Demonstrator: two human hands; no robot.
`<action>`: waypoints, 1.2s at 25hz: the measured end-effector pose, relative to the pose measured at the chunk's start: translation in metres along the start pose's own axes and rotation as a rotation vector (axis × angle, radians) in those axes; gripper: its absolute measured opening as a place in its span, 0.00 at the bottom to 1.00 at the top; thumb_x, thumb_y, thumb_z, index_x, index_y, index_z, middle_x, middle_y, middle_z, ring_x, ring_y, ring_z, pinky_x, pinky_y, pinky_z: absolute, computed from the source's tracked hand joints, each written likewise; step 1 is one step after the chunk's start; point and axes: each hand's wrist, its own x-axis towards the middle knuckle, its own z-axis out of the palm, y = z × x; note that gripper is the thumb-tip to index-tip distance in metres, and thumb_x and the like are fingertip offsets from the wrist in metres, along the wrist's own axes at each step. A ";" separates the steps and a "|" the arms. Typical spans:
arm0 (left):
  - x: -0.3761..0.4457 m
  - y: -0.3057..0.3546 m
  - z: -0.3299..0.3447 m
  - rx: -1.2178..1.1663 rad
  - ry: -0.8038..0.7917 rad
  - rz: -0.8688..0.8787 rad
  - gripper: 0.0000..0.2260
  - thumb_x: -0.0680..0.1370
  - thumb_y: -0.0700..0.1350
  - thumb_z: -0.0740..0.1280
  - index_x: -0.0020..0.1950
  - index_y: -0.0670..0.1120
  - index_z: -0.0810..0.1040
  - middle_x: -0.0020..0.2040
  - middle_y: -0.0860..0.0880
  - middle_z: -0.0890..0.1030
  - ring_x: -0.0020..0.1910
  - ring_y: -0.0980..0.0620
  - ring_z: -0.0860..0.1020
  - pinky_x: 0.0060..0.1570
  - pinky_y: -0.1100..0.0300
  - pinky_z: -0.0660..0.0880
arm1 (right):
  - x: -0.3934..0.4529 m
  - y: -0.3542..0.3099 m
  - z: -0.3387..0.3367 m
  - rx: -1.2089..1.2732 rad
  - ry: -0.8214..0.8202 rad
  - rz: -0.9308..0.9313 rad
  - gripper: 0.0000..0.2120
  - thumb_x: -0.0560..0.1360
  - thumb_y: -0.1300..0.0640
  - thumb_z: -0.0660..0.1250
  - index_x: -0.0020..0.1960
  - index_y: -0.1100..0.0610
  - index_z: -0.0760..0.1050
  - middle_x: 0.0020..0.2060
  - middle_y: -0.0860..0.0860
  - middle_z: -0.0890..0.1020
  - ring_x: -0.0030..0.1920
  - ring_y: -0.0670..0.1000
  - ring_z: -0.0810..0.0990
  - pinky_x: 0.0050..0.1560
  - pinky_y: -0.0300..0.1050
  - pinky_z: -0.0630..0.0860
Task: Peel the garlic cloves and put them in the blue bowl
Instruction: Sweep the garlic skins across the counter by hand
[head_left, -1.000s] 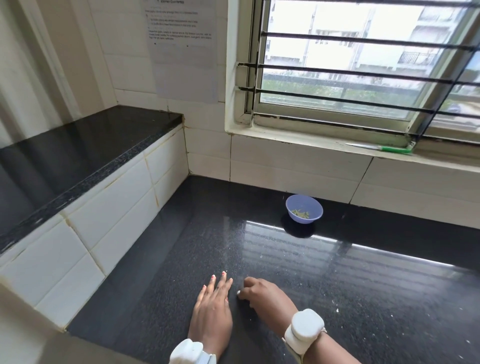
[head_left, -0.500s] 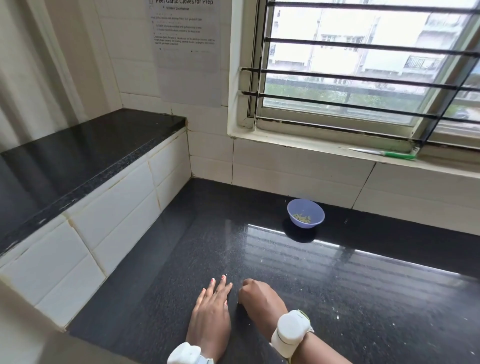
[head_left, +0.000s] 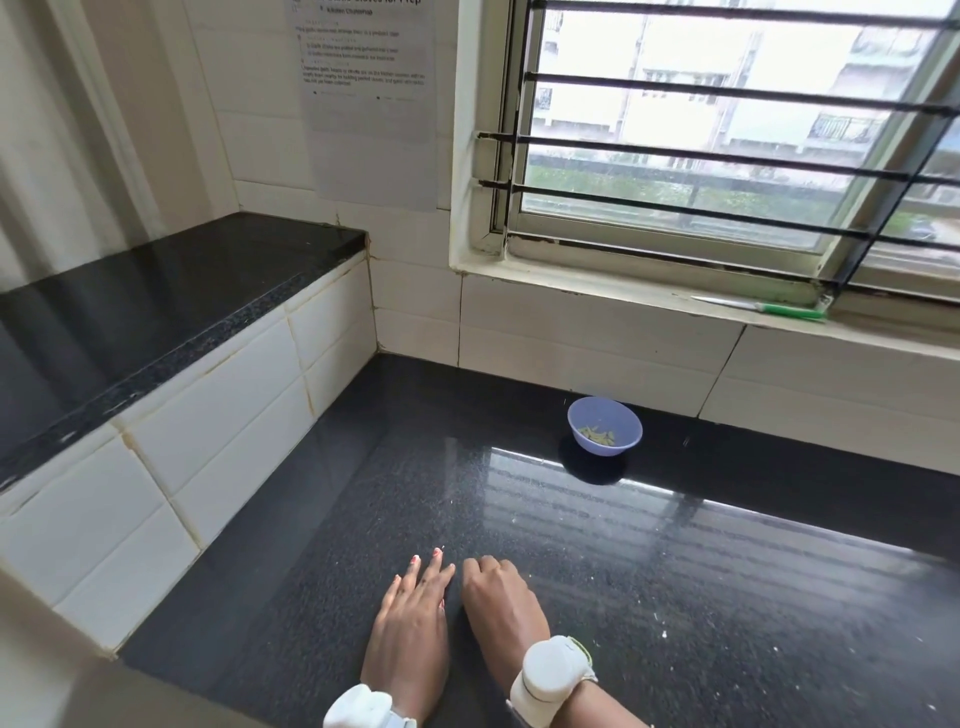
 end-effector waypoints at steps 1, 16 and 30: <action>-0.001 0.000 -0.001 -0.005 -0.003 0.001 0.19 0.72 0.44 0.54 0.62 0.53 0.71 0.61 0.54 0.79 0.59 0.51 0.79 0.67 0.66 0.49 | -0.001 -0.001 -0.003 0.077 -0.065 -0.028 0.13 0.72 0.63 0.53 0.40 0.58 0.77 0.36 0.55 0.79 0.37 0.54 0.82 0.29 0.43 0.76; -0.011 0.029 -0.004 -0.061 -0.122 0.190 0.20 0.72 0.48 0.55 0.57 0.47 0.82 0.56 0.56 0.82 0.55 0.61 0.79 0.58 0.67 0.70 | -0.004 0.083 0.003 2.134 0.036 0.700 0.25 0.75 0.75 0.62 0.70 0.72 0.58 0.44 0.57 0.73 0.43 0.50 0.74 0.35 0.33 0.80; 0.002 0.046 -0.028 0.258 -0.385 0.339 0.26 0.81 0.55 0.47 0.77 0.44 0.57 0.77 0.50 0.54 0.76 0.53 0.55 0.74 0.60 0.50 | -0.027 0.062 0.005 2.193 0.160 0.782 0.08 0.77 0.75 0.59 0.49 0.64 0.68 0.42 0.59 0.75 0.43 0.51 0.75 0.32 0.35 0.80</action>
